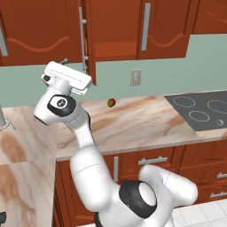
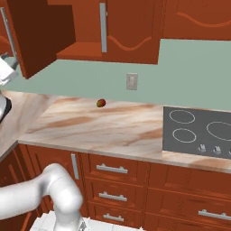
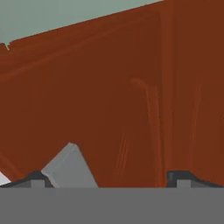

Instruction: Close all open cabinet doors.

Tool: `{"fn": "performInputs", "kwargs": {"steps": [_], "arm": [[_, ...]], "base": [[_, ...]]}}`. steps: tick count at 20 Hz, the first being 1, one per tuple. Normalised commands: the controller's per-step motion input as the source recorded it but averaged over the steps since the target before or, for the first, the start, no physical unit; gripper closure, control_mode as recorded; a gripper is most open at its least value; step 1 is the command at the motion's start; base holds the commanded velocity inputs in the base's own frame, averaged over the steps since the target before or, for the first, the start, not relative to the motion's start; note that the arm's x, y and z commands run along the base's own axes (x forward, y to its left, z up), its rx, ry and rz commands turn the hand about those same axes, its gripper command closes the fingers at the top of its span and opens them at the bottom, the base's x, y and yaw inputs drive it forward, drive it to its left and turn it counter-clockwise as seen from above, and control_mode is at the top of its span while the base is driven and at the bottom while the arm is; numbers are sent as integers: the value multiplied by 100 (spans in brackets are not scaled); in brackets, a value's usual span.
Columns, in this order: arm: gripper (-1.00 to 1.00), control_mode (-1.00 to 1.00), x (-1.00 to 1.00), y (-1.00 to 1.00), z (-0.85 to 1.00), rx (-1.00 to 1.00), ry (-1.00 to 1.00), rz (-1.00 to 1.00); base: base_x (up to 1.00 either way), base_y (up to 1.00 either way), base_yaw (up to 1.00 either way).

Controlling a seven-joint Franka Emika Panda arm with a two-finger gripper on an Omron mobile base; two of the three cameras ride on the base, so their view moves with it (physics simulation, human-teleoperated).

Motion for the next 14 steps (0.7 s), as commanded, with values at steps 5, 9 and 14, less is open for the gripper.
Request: {"fn": "performInputs", "kwargs": {"steps": [5,9,14], "arm": [[-100,-100,43,-39,9,0,13,-14],[-100,-100,33,-58,8,0,11,-5],[-100,-100,3,-71,0,0,3,0]], "base": [[0,0,0],[0,0,0],[0,0,0]]}}
